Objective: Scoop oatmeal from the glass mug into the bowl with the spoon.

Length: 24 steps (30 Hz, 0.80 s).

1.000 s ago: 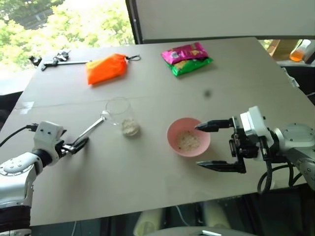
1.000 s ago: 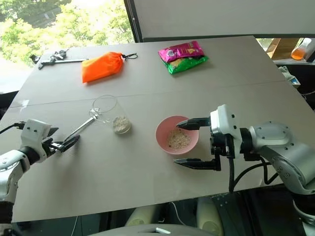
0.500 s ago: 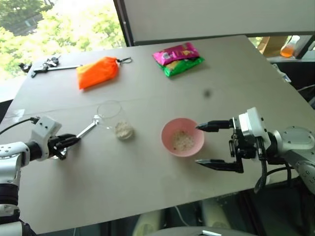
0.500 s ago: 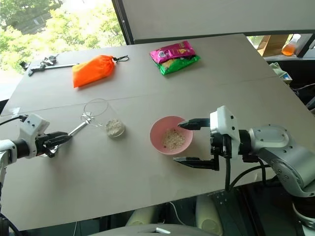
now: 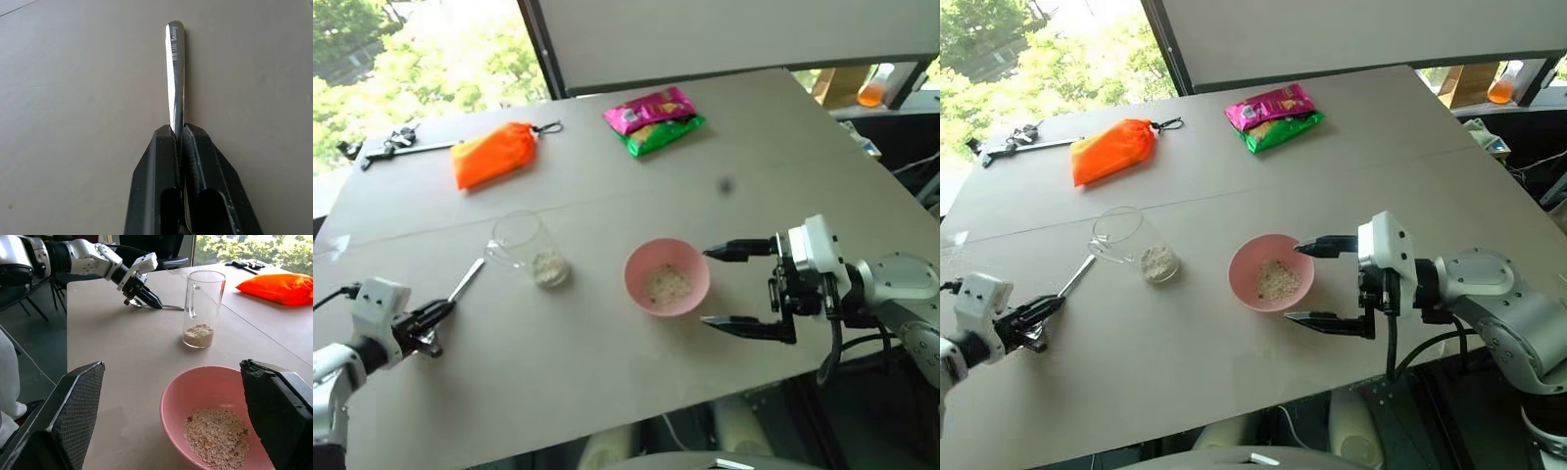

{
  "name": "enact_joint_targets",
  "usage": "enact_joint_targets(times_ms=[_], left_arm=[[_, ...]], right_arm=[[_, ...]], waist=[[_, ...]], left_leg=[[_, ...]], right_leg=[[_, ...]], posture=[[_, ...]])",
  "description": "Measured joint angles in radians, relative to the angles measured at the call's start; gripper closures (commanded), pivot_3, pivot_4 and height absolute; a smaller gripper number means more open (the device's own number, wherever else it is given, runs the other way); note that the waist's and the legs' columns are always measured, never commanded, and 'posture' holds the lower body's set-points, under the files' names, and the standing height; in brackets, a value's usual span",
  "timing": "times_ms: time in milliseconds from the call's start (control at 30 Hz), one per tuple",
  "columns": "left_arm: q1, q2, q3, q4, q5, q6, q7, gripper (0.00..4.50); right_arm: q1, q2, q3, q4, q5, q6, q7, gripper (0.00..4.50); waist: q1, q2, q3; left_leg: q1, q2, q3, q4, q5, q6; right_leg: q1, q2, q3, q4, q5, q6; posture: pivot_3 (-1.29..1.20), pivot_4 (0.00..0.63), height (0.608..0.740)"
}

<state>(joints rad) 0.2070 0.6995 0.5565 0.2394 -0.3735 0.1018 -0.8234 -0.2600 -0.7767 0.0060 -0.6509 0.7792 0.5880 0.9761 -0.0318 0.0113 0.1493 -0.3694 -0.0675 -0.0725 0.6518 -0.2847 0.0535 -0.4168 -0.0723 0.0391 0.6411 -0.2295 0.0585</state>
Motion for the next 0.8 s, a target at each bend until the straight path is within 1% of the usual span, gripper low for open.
enact_joint_targets(times_ms=[33,133,200,267,333,400,500,600,667,800], left_arm=[[0.017,-0.060,0.022,-0.061,-0.021,-0.020,0.042,4.42],[0.070,-0.138,0.054,-0.191,-0.063,-0.001,0.116,4.42],[0.084,-0.168,0.078,-0.283,-0.098,0.029,0.173,4.42],[0.079,-0.178,0.104,-0.374,-0.144,0.070,0.223,4.42],[0.048,-0.167,0.143,-0.477,-0.203,0.119,0.276,4.42],[0.029,-0.146,0.163,-0.533,-0.244,0.157,0.306,4.42],[0.009,-0.116,0.163,-0.605,-0.324,0.242,0.326,4.42],[-0.032,-0.058,0.133,-0.750,-0.419,0.318,0.326,4.42],[-0.071,-0.039,0.103,-0.804,-0.455,0.346,0.331,4.42],[-0.139,-0.042,-0.009,-0.860,-0.494,0.389,0.364,4.42]], right_arm=[[-0.007,0.002,0.007,0.006,-0.003,-0.001,0.002,0.00],[-0.031,0.012,0.025,0.020,-0.006,-0.004,0.017,0.00],[-0.046,0.021,0.031,0.038,-0.009,-0.005,0.024,0.00],[-0.067,0.029,0.038,0.052,-0.011,-0.005,0.033,0.00],[-0.093,0.038,0.051,0.070,-0.013,-0.005,0.043,0.00],[-0.096,0.041,0.059,0.078,-0.016,-0.005,0.046,0.00],[-0.113,0.072,0.059,0.104,-0.018,-0.004,0.035,0.00],[-0.150,0.128,0.049,0.120,0.020,0.024,-0.027,0.00],[-0.157,0.158,0.022,0.121,0.067,0.061,-0.081,0.00],[-0.176,0.185,-0.006,0.121,0.110,0.118,-0.187,0.00]], waist=[[0.012,-0.006,0.000],[0.028,-0.017,-0.001],[0.038,-0.024,0.000],[0.045,-0.028,0.000],[0.048,-0.028,0.000],[0.047,-0.027,0.001],[0.045,-0.028,0.002],[0.045,-0.027,0.002],[0.045,-0.025,0.003],[0.045,-0.025,0.004]], left_leg=[[-0.001,0.000,-0.001,0.001,0.000,0.000],[-0.002,0.001,-0.004,0.003,0.000,0.000],[-0.003,0.001,-0.006,0.005,0.000,-0.001],[-0.007,0.001,-0.008,0.008,0.000,-0.001],[-0.011,0.001,-0.012,0.012,0.000,-0.001],[-0.011,0.000,-0.012,0.013,0.000,-0.003],[-0.012,0.000,-0.012,0.014,0.000,-0.004],[-0.012,0.000,-0.013,0.014,0.001,-0.006],[-0.012,0.000,-0.013,0.014,0.001,-0.006],[-0.012,0.000,-0.013,0.015,0.001,-0.007]], right_leg=[[0.000,0.000,-0.002,0.000,0.000,0.000],[0.001,0.000,-0.005,0.000,0.001,-0.001],[0.002,0.000,-0.007,0.000,0.001,-0.002],[0.001,0.000,-0.011,0.000,0.001,-0.002],[0.000,0.000,-0.014,-0.001,0.001,-0.002],[0.000,0.000,-0.015,-0.001,0.001,-0.002],[0.000,0.001,-0.015,-0.001,0.001,-0.002],[0.000,0.001,-0.015,0.000,0.001,-0.002],[0.000,0.001,-0.015,0.000,0.001,-0.002],[0.000,0.002,-0.015,0.000,0.002,-0.002]], posture=[[0.00,0.150,0.740],[0.00,0.150,0.740],[0.00,0.150,0.740],[0.00,0.150,0.740],[0.00,0.150,0.740],[0.00,0.150,0.740],[0.00,0.150,0.740],[0.00,0.150,0.740],[0.00,0.150,0.740],[0.00,0.150,0.740]])
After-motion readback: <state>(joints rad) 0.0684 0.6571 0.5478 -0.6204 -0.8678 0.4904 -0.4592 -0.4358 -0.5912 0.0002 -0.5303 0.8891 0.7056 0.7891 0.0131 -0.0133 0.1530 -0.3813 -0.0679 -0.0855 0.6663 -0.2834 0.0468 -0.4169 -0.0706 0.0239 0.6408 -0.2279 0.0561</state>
